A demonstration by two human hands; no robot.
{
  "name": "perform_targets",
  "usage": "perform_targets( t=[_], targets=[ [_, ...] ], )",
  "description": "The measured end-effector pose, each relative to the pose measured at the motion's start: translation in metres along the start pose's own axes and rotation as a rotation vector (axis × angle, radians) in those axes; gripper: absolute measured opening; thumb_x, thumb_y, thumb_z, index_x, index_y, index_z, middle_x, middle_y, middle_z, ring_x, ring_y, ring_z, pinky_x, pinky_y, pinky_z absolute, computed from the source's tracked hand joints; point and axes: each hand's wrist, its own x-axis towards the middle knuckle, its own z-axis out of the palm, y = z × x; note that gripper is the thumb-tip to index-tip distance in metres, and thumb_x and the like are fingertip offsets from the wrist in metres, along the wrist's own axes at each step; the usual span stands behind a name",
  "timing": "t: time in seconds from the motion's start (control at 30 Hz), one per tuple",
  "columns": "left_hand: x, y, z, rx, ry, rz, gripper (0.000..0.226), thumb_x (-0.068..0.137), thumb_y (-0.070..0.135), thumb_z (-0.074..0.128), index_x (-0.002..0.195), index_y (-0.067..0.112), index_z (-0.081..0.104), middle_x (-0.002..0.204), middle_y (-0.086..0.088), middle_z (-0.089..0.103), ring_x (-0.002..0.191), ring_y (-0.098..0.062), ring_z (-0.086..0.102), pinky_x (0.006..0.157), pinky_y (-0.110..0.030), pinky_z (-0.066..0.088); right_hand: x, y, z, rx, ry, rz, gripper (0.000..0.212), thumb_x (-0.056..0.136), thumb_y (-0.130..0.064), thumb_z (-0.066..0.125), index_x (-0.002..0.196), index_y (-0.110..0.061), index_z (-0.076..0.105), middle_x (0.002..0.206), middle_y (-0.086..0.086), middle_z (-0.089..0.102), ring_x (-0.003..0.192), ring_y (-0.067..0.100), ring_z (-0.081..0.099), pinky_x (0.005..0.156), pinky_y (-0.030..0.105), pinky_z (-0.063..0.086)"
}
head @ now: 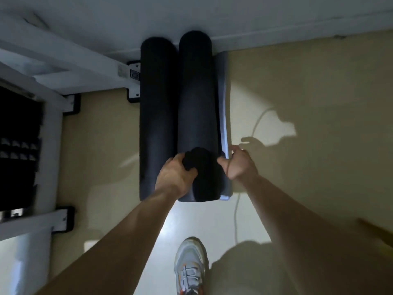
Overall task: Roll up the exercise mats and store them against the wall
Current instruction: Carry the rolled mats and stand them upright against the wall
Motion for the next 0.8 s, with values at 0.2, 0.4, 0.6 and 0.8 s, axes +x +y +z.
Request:
perform_targets(
  t=[0.2,0.4,0.6,0.8],
  targets=[
    [-0.131,0.058,-0.013,0.011,-0.007,-0.004,0.056,0.093,0.04,0.065,0.145,0.024,0.049,0.139,-0.003,0.058,0.116,-0.026,0.06,0.094,-0.038,0.052,-0.127,0.02,-0.094,-0.071,-0.013,-0.043,0.052,0.097,-0.036,0.061,0.144,-0.015,0.053,0.14,0.016,0.056,0.126,0.036,0.057,0.107,0.037,0.045],
    [-0.279,0.138,0.01,0.066,-0.068,0.098,0.056,0.095,0.037,0.063,0.147,0.021,0.049,0.145,-0.003,0.056,0.13,-0.025,0.053,0.1,-0.03,0.041,-0.274,0.09,-0.202,-0.061,0.036,-0.031,0.051,0.099,-0.039,0.059,0.146,-0.022,0.052,0.142,0.008,0.052,0.134,0.026,0.051,0.111,0.03,0.038],
    [-0.392,0.209,0.103,0.17,-0.22,0.256,0.05,0.095,0.035,0.063,0.143,0.022,0.053,0.143,-0.003,0.057,0.127,-0.023,0.055,0.1,-0.032,0.044,-0.394,0.228,-0.283,0.012,0.149,0.119,0.055,0.099,-0.04,0.057,0.15,-0.022,0.047,0.146,0.012,0.047,0.132,0.032,0.053,0.109,0.04,0.044],
    [-0.508,0.254,0.232,0.349,-0.366,0.456,0.046,0.094,0.031,0.064,0.138,0.021,0.057,0.134,-0.003,0.061,0.124,-0.025,0.057,0.1,-0.035,0.047,-0.519,0.406,-0.313,0.21,0.313,0.371,0.052,0.098,-0.042,0.055,0.148,-0.026,0.048,0.145,0.007,0.047,0.126,0.031,0.058,0.106,0.041,0.047]
  ],
)
